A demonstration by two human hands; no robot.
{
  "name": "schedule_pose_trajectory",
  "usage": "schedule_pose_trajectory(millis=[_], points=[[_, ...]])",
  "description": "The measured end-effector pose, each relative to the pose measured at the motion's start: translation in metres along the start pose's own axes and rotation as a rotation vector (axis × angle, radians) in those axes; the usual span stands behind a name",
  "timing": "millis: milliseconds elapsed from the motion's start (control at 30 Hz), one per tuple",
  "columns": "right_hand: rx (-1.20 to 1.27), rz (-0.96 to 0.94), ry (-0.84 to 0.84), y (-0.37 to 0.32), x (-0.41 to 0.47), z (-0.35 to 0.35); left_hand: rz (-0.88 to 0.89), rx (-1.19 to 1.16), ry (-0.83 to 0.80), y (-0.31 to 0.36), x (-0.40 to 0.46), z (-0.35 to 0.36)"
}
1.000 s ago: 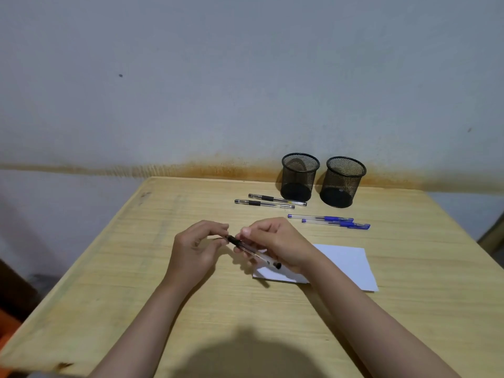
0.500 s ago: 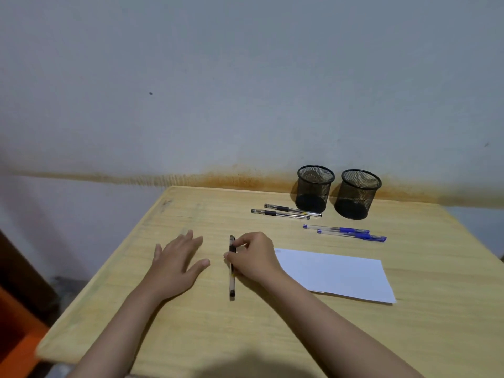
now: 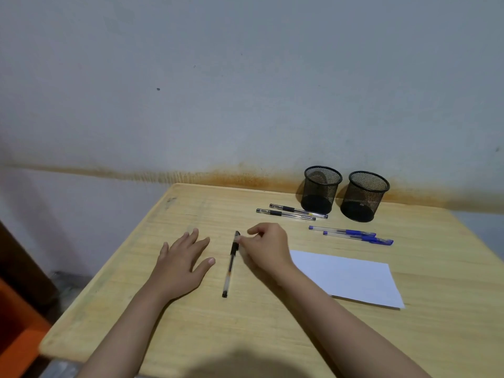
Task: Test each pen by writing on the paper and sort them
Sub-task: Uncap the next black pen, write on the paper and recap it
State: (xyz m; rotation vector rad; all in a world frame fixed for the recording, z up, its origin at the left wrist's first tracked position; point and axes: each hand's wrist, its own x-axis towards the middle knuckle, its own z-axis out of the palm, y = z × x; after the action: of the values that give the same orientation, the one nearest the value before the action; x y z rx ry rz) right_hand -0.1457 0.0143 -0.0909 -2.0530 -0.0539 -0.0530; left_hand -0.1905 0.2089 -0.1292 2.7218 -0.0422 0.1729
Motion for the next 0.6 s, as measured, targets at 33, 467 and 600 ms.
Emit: schedule_pose_trajectory(millis=[33,467,600], points=[[0.012,0.005,0.035,0.003,0.008,-0.008,-0.001,-0.006,0.000,0.000,0.000,0.000],[-0.661,-0.151,0.072,0.036,0.093,-0.057,-0.007,-0.020,0.009,0.002,-0.001,-0.002],[-0.663,-0.224,0.085,0.036,0.094,-0.055,-0.012,-0.040,0.008,0.001,0.001,-0.003]])
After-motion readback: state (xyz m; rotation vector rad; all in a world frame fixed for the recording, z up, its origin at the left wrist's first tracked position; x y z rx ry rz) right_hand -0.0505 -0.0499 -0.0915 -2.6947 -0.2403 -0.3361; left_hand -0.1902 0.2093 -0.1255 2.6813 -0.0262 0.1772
